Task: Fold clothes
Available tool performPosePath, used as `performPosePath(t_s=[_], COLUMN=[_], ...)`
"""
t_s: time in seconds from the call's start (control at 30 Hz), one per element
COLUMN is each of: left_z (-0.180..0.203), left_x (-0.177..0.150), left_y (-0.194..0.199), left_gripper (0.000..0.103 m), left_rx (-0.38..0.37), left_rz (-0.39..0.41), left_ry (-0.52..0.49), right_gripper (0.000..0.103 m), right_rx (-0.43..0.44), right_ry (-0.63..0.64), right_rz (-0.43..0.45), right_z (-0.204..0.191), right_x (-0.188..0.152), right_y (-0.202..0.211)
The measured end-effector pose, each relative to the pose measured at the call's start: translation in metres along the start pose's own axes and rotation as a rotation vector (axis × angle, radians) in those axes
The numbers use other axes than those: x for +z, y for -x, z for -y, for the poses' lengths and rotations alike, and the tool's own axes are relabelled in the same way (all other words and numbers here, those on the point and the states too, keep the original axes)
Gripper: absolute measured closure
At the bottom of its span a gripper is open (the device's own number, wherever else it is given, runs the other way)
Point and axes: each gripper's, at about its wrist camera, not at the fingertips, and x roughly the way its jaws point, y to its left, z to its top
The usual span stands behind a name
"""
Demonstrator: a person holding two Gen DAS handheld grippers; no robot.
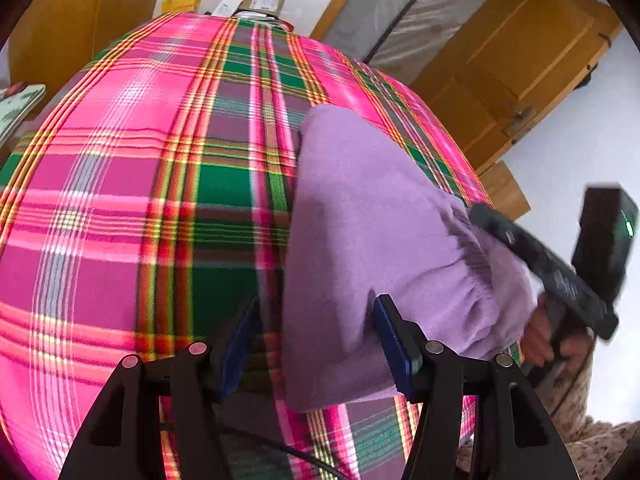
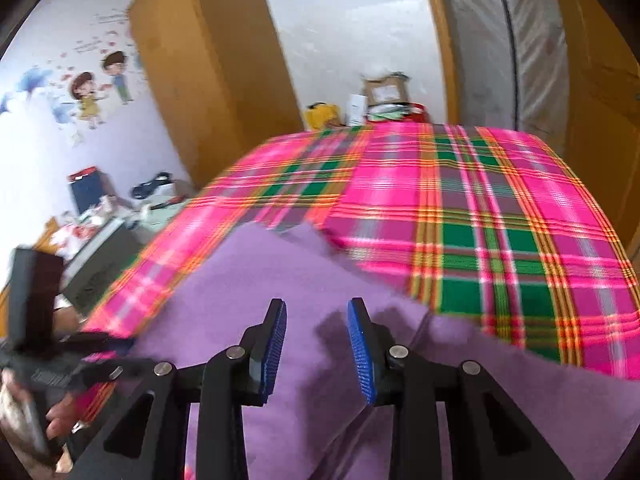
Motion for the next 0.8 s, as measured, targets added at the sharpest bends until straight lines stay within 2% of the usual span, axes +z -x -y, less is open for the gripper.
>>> performPosePath(t_s=[0.07, 0.17, 0.37, 0.5, 0.57, 0.67, 0.77, 0.8], left_z=[-0.002, -0.001, 0.0, 0.002, 0.002, 0.001, 0.001, 0.001], left_x=[-0.001, -0.001, -0.003, -0.005, -0.006, -0.006, -0.008, -0.009], left_y=[0.001, 0.001, 0.0, -0.001, -0.001, -0.001, 0.0, 0.0], left_gripper=[0.042, 0.042, 0.041, 0.041, 0.041, 0.041, 0.041, 0.041], left_rx=[-0.011, -0.012, -0.014, -0.011, -0.011, -0.011, -0.002, 0.0], left_rz=[0.001, 0.003, 0.008, 0.004, 0.006, 0.008, 0.012, 0.014], left_ry=[0.012, 0.018, 0.025, 0.019, 0.022, 0.028, 0.029, 0.032], right_gripper=[0.07, 0.07, 0.07, 0.07, 0.07, 0.069, 0.058, 0.055], right_rx=[0.002, -0.06, -0.08, -0.06, -0.085, -0.07, -0.108, -0.087], right_ry=[0.028, 0.062, 0.026, 0.02, 0.015, -0.05, -0.117, -0.156], right_rz=[-0.032, -0.08, -0.047, -0.016, -0.012, -0.01, -0.075, -0.067], right_z=[-0.009, -0.015, -0.016, -0.02, -0.018, -0.006, 0.011, 0.017], right_x=[-0.013, -0.032, -0.035, -0.034, -0.039, -0.05, -0.058, -0.059], right_y=[-0.001, -0.011, -0.009, 0.007, 0.015, 0.023, 0.015, 0.017])
